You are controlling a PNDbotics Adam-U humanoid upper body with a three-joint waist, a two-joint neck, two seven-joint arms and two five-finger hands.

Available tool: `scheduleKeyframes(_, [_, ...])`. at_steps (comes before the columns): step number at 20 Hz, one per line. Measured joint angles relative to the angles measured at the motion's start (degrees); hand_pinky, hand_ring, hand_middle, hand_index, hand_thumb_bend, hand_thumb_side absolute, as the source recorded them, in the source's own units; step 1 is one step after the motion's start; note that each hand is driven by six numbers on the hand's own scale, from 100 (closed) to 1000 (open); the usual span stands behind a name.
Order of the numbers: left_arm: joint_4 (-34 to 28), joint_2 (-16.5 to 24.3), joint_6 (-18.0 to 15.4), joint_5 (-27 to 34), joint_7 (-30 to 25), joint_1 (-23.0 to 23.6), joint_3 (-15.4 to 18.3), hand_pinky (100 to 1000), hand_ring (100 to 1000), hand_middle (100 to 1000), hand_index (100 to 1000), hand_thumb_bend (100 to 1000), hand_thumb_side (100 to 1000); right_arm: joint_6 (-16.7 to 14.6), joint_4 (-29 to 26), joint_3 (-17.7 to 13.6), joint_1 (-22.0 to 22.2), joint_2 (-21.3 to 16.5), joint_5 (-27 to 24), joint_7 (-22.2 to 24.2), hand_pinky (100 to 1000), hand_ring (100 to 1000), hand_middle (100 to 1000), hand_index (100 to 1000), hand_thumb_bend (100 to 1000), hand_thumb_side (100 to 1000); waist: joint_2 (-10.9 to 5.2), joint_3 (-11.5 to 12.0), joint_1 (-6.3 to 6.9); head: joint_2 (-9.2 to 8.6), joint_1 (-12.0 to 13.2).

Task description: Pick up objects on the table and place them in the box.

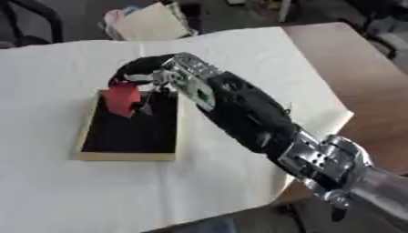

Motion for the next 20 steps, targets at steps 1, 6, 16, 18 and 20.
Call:
scheduleKeyframes(1, [0.0,0.0,0.01,0.0,-0.02,-0.01,0.0,810,543,607,808,232,463,-0.19,0.44,-0.02,0.1,0.16,0.96,-0.79,835,854,890,886,100,100,0.01,0.01,0.05,0.0,0.0])
scheduleKeyframes(6, [0.0,-0.01,0.03,0.0,-0.06,-0.03,-0.01,810,543,607,808,232,462,-1.37,2.34,-0.6,0.53,0.22,6.27,-5.85,863,863,928,954,105,155,0.02,0.03,0.15,-0.01,-0.02])
scheduleKeyframes(16, [0.0,-0.01,0.03,0.0,-0.07,-0.03,-0.01,811,543,608,809,231,463,-4.94,3.35,-0.9,0.24,-0.38,10.63,-6.0,925,901,1000,1000,532,305,-0.07,-0.44,0.04,-0.01,0.01])
scheduleKeyframes(18, [0.0,-0.01,0.03,0.0,-0.07,-0.03,-0.01,811,543,608,809,231,463,-5.12,2.92,-0.9,-0.01,-0.98,10.6,-5.4,926,901,1000,1000,550,312,-0.18,-0.71,-0.08,-0.01,0.03])
scheduleKeyframes(20, [0.0,-0.01,0.03,0.0,-0.07,-0.03,-0.01,811,543,608,809,231,463,-5.1,2.14,-0.91,-0.05,-1.79,10.45,-4.94,929,902,1000,1000,555,312,-0.25,-0.88,-0.09,-0.01,0.06])
